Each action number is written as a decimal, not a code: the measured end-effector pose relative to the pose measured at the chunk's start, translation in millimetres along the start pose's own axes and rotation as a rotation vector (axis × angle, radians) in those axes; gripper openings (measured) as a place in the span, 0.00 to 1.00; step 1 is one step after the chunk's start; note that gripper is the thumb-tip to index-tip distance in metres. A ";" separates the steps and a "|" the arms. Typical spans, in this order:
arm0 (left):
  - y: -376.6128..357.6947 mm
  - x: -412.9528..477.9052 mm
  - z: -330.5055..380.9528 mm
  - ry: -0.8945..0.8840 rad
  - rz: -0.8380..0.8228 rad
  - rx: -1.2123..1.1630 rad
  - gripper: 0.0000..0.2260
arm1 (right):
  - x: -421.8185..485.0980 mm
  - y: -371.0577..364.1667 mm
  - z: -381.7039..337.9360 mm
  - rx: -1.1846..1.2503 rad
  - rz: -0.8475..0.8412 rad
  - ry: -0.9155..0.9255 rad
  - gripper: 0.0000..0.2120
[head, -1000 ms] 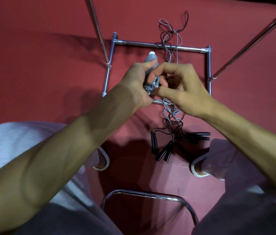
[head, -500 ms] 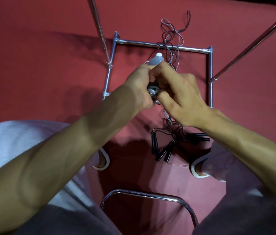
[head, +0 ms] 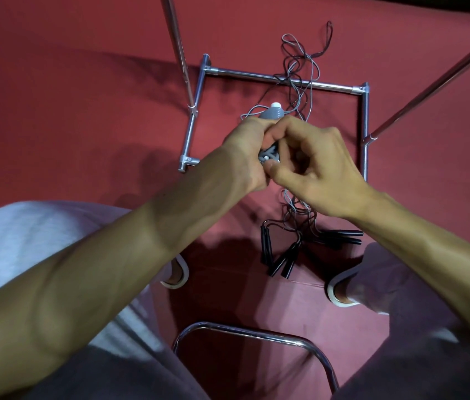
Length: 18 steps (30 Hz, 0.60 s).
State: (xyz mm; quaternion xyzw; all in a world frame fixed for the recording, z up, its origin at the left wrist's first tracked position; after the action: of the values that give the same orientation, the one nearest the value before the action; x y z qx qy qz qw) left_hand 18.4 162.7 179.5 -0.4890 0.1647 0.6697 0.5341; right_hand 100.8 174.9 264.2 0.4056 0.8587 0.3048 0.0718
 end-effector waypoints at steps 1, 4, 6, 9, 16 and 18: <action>0.0 -1.7 1.0 -0.011 -0.009 -0.013 0.21 | 0.8 -0.1 1.3 0.015 0.003 -0.008 0.10; 0.5 -0.5 3.8 -0.046 -0.023 -0.035 0.22 | 1.0 -1.0 0.7 0.049 0.030 -0.012 0.10; -0.2 1.8 2.3 -0.026 -0.040 -0.057 0.20 | 0.3 -1.6 -2.4 0.050 0.045 0.003 0.10; -2.8 4.5 0.3 0.013 -0.054 -0.100 0.12 | 0.2 -4.4 -6.3 -0.032 0.020 0.071 0.07; -3.7 5.7 -1.2 0.028 -0.071 -0.113 0.05 | -0.1 -6.0 -6.7 -0.130 -0.045 0.139 0.06; -2.6 8.0 -0.3 0.010 -0.066 -0.142 0.07 | -0.3 -9.2 -4.9 -0.164 -0.102 0.114 0.09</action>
State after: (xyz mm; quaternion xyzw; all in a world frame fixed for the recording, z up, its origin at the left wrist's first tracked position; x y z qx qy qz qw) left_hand 21.2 167.9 173.5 -0.5343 0.1032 0.6592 0.5189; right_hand 93.2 167.8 262.8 0.3363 0.8530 0.3928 0.0711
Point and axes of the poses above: each hand's wrist, its own x-axis towards the middle knuckle, its own y-axis out of the back of the hand, z = x × y, the point moved 8 cm from there along x, towards the middle knuckle, and after that the axes turned 4 degrees about -z, right-handed, at the moved point
